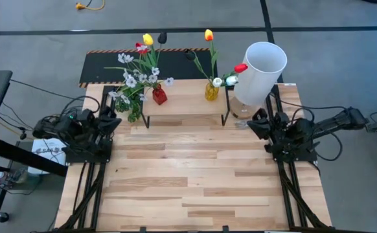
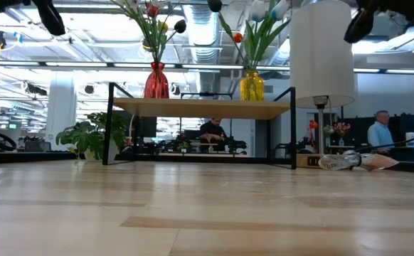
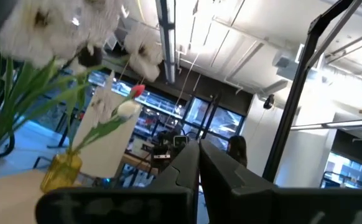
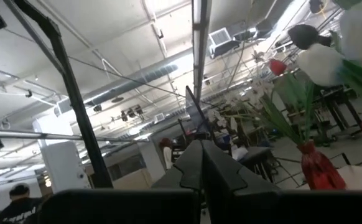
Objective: Pick and place flowers into a vace then onto a shelf
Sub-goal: Return to Home Position
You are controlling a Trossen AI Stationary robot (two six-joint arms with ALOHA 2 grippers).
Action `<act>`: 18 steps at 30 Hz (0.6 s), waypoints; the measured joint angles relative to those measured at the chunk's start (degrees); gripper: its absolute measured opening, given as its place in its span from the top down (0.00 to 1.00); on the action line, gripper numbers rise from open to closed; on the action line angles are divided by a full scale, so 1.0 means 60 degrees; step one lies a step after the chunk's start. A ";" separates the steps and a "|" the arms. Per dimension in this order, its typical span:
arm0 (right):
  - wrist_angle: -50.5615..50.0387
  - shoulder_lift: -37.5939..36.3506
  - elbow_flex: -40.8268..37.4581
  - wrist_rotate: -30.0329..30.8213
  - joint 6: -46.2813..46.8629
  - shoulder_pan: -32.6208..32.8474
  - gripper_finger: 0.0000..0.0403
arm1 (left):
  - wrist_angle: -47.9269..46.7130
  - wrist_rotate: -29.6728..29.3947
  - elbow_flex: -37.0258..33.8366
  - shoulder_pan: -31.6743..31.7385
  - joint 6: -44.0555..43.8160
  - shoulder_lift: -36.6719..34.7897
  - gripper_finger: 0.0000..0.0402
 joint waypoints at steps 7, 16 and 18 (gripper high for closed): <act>0.0744 0.0000 -0.0721 0.0125 0.0219 0.0061 1.00 | 0.0008 -0.0169 -0.0443 0.0000 -0.0493 0.0000 1.00; 0.1655 -0.1130 -0.1675 0.0085 -0.0077 0.0057 1.00 | 0.0228 -0.0259 -0.0736 0.0000 -0.0848 0.0000 1.00; 0.1439 -0.1381 -0.1675 -0.0032 -0.0105 0.0053 1.00 | 0.0226 -0.0346 -0.0736 0.0000 -0.0848 0.0000 1.00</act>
